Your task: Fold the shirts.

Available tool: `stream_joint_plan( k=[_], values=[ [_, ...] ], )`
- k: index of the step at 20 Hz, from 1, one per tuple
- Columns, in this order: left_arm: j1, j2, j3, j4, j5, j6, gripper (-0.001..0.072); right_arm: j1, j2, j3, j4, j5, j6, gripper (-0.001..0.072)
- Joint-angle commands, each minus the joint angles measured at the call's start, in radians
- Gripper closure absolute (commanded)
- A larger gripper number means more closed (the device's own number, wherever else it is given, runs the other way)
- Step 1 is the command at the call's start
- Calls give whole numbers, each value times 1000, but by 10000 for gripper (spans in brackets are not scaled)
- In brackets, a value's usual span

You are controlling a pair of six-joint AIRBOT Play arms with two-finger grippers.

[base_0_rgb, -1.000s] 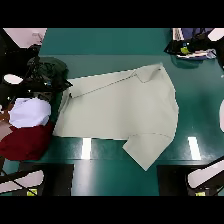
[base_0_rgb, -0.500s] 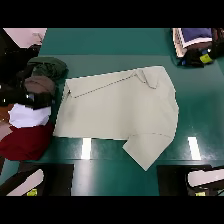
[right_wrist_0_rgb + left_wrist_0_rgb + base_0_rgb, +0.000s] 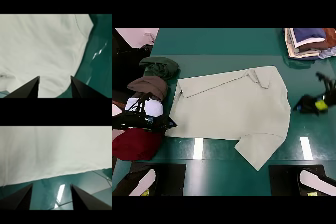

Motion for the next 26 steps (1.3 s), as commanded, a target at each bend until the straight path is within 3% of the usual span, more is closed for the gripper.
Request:
stream_joint_plan(
  k=[1,5,6,7,11,12,13,14,18,20,26],
  values=[
    [0,8,-17,-43,16,2,158,-103,103,-301,5,-54,0,259],
    [0,8,-17,-44,17,2,188,-129,109,-460,107,-126,-45,260],
    [0,8,-17,-44,14,3,370,-119,109,-483,100,-145,-45,260],
    [0,8,-17,-44,14,9,494,-106,109,-503,99,-167,-45,261],
    [0,8,-17,-48,25,26,492,-42,110,-532,107,-225,-44,268],
    [0,8,-17,-48,29,26,491,-21,110,-526,105,-236,-45,370],
    [0,8,-17,-48,29,26,492,2,110,-512,100,-238,-45,564],
    [0,8,-17,-48,27,26,491,14,110,-488,83,-235,-45,699],
    [0,8,-17,-39,28,29,486,0,110,-337,-79,-144,2,698],
    [0,8,-17,-32,25,29,263,-42,110,-278,-143,-94,5,698],
    [0,7,-96,-10,18,27,279,-132,110,-244,-130,-103,5,698]
  ],
)
